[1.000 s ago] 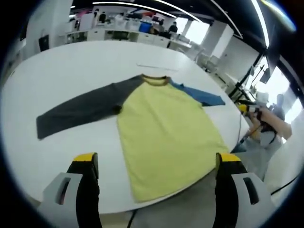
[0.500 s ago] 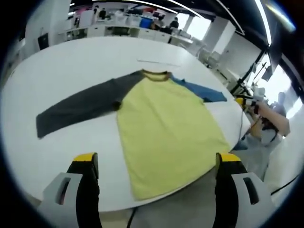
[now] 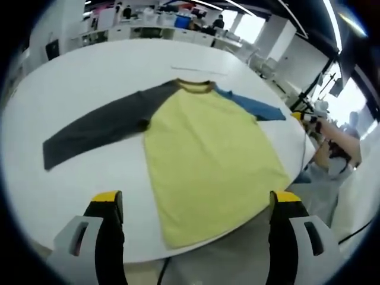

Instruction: Fold the garment on the visible template until the final outline fits inside the template.

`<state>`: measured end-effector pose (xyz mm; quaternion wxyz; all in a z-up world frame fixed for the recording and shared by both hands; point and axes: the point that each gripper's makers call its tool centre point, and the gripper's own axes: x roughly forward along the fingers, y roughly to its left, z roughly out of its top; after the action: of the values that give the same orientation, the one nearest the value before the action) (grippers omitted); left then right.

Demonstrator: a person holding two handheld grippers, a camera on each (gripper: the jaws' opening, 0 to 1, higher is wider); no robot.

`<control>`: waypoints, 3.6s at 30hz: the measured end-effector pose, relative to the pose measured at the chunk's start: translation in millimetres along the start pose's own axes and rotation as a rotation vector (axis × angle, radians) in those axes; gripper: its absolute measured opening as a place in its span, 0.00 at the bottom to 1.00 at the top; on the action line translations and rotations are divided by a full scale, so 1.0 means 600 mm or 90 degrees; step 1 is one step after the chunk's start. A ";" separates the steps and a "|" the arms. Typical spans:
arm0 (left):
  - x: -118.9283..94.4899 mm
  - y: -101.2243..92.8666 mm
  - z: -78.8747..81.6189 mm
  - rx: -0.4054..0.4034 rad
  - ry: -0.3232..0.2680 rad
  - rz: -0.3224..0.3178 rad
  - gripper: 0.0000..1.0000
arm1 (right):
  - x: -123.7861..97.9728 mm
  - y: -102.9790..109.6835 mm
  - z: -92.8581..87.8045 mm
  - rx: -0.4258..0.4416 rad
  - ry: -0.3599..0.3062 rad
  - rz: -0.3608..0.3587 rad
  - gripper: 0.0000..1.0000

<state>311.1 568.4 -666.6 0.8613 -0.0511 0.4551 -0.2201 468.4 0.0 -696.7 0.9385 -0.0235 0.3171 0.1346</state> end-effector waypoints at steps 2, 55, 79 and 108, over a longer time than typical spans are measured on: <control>0.002 0.000 0.001 0.000 0.002 0.000 0.99 | 0.012 -0.010 0.001 -0.001 0.003 -0.001 0.72; 0.021 -0.002 0.002 0.014 0.032 0.003 0.99 | 0.142 -0.157 -0.037 0.111 0.041 -0.086 0.14; 0.019 0.004 0.007 0.011 0.018 0.004 0.98 | 0.119 -0.144 -0.018 0.034 0.069 -0.145 0.02; -0.054 0.023 0.001 0.006 -0.061 -0.022 0.99 | 0.028 -0.085 0.135 -0.114 0.065 -0.204 0.02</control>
<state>300.2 594.2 -645.8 0.8784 -0.0657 0.4113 -0.2343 543.0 -34.8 -644.2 0.9248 -0.1642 0.3431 0.0095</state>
